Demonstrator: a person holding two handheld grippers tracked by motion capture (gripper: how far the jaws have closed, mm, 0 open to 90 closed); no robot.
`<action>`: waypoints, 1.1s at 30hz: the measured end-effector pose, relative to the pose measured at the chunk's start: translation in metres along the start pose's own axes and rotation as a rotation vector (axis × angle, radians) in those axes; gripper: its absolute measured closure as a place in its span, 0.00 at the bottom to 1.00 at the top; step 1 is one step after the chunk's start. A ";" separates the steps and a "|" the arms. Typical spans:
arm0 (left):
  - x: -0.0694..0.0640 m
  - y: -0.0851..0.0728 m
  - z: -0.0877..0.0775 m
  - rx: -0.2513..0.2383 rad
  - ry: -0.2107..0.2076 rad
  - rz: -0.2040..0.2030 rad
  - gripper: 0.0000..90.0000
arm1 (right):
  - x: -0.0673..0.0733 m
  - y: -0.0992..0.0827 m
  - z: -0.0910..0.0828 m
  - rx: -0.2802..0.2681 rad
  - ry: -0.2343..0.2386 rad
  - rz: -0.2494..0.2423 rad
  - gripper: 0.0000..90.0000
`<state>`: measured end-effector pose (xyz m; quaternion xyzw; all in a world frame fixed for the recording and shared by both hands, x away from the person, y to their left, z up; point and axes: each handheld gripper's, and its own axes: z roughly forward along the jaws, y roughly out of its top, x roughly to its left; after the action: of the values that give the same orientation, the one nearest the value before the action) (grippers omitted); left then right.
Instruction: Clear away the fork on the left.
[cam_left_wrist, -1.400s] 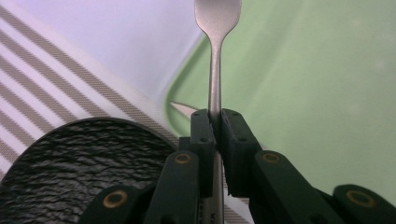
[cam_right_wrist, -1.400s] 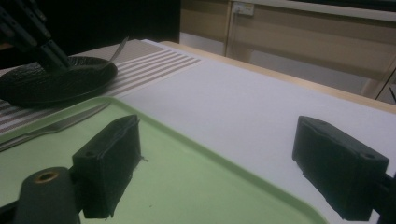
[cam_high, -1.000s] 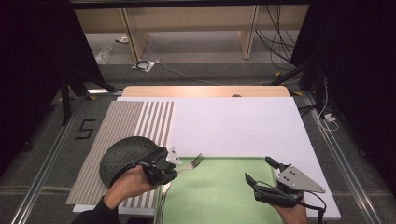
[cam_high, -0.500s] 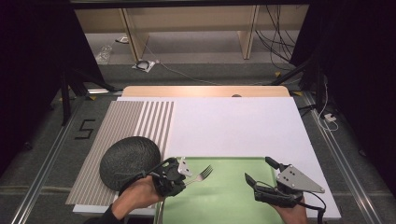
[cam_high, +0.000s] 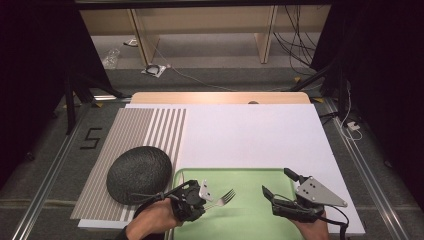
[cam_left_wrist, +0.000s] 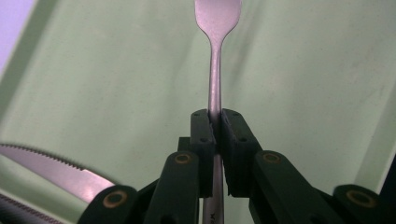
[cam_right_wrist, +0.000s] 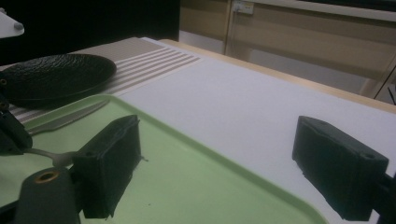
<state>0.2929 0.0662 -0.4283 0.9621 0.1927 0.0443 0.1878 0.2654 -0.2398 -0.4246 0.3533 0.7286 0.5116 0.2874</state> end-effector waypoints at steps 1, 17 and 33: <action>-0.001 0.000 0.001 0.002 -0.003 0.002 0.93 | 0.000 0.000 0.000 0.000 -0.001 0.000 0.18; -0.015 0.001 0.014 0.030 -0.054 0.007 0.93 | 0.000 0.000 0.000 -0.003 -0.002 -0.001 0.18; -0.022 -0.001 0.021 0.070 -0.090 0.012 0.93 | 0.000 0.000 0.000 0.000 0.000 0.000 0.18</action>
<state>0.2753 0.0512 -0.4481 0.9702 0.1796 -0.0047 0.1624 0.2652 -0.2397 -0.4244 0.3534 0.7285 0.5116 0.2875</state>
